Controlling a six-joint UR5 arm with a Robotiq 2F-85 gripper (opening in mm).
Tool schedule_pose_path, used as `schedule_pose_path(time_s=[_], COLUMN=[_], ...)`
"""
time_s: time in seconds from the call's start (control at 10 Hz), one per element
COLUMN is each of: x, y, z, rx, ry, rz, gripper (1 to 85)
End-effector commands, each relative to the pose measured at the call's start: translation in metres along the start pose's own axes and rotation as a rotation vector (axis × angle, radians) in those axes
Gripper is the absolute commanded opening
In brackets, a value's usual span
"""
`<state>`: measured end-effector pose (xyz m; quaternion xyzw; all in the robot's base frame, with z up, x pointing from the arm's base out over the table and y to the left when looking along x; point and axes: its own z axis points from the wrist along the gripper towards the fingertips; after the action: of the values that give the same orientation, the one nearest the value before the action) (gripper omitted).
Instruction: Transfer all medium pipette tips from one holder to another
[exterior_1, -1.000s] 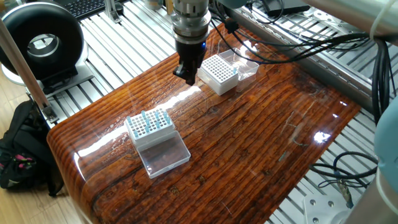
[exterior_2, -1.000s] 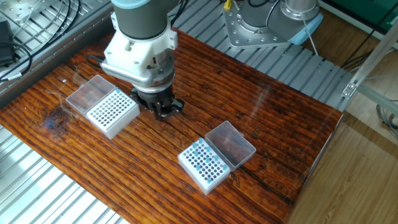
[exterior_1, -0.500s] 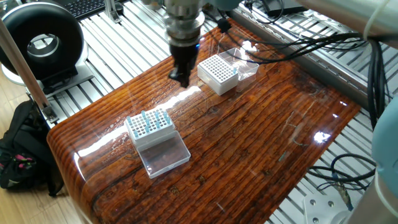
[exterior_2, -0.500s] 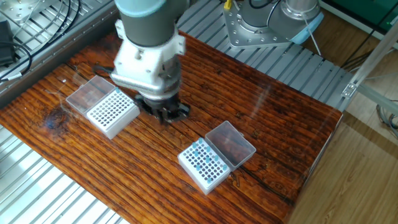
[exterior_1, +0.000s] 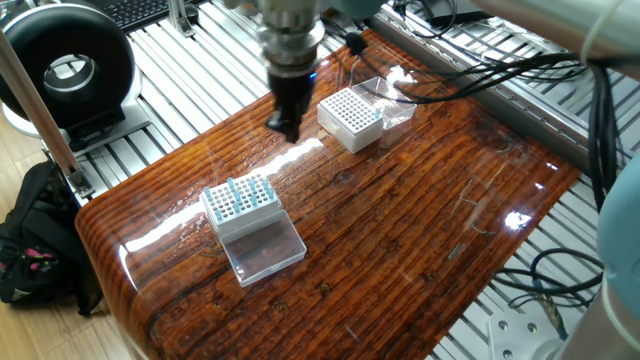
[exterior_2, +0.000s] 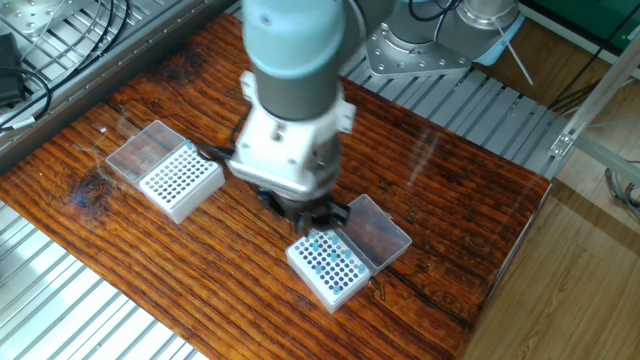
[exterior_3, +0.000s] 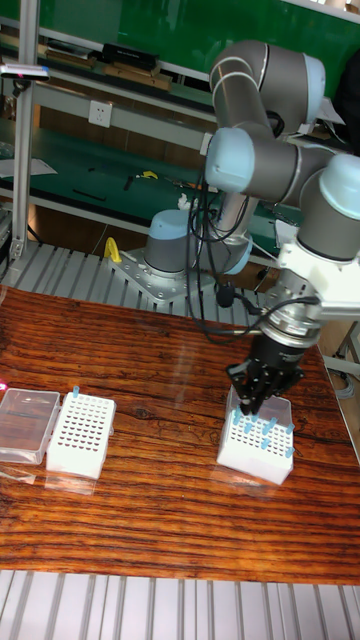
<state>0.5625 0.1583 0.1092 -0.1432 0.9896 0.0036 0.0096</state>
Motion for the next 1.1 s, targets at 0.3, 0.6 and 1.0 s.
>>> schedule_pose_path(time_s=[0.3, 0.6, 1.0], x=[-0.025, -0.028, -0.014], y=[0.014, 0.002, -0.002], z=[0.003, 0.02, 0.028], rx=[-0.031, -0.015, -0.024], ry=[-0.048, -0.045, -0.032], rz=[0.041, 0.042, 0.022], gripper=[27.3, 26.0, 26.0])
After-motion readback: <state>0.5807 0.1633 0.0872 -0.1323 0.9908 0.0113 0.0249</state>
